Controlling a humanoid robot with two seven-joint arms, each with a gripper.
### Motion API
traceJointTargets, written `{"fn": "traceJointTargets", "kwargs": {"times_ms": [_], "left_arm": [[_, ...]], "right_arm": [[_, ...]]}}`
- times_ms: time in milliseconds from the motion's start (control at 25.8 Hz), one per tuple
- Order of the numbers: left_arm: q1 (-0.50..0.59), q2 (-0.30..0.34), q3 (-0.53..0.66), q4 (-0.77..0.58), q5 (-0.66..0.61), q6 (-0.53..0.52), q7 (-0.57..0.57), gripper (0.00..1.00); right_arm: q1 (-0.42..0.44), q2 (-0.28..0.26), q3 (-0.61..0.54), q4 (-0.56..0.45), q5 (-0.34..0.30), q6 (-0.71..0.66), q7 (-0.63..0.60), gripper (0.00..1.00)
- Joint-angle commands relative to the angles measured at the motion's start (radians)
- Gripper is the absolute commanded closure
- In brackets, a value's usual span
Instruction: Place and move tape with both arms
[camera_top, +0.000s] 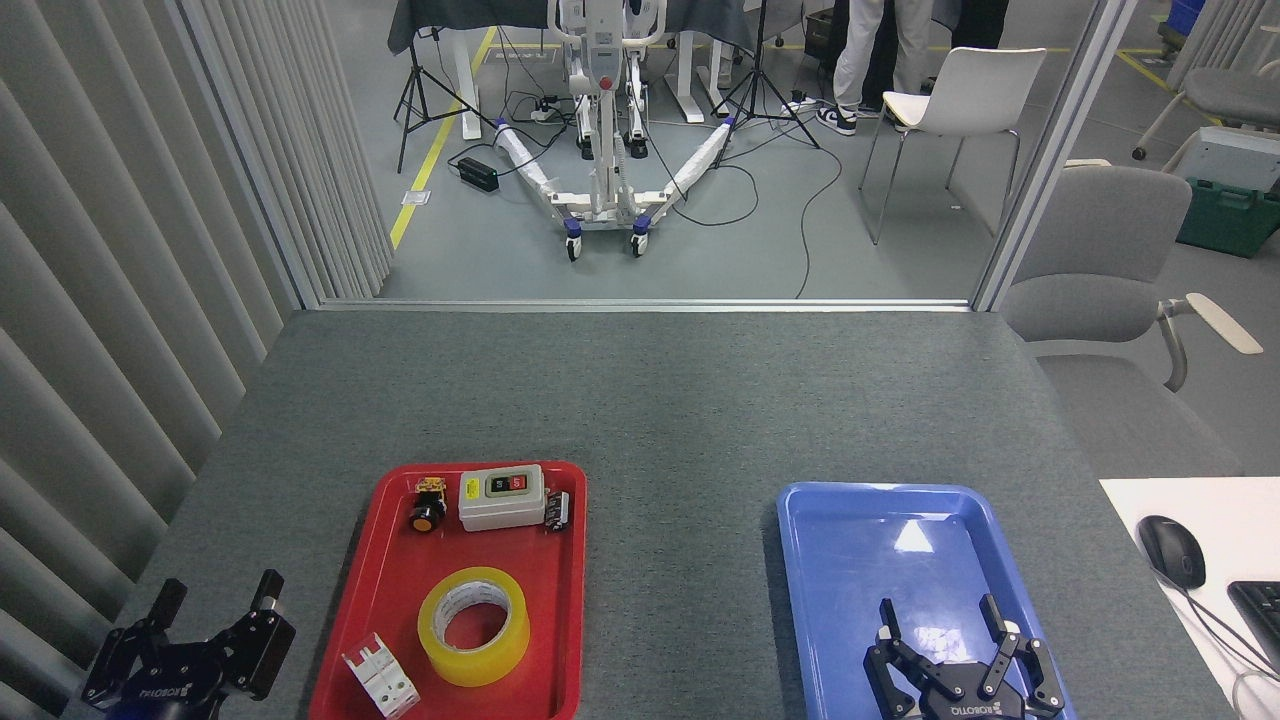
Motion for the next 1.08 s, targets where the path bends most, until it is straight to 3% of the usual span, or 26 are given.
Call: {"fn": "traceJointTargets", "kwargs": {"times_ms": [0,1045], "left_arm": [[0.001,-0.002,-0.001,-0.002,0.002,-0.02,0.005,0.0],[-0.012,0.003,0.0,-0.012,0.008,-0.023,-0.005,0.0]], "right_arm": [[0.0,0.0,-0.001,0.0,0.001,-0.001,0.0,0.0],[0.0,0.008,-0.001,-0.002,0.001,-0.001,0.002,0.0]]}}
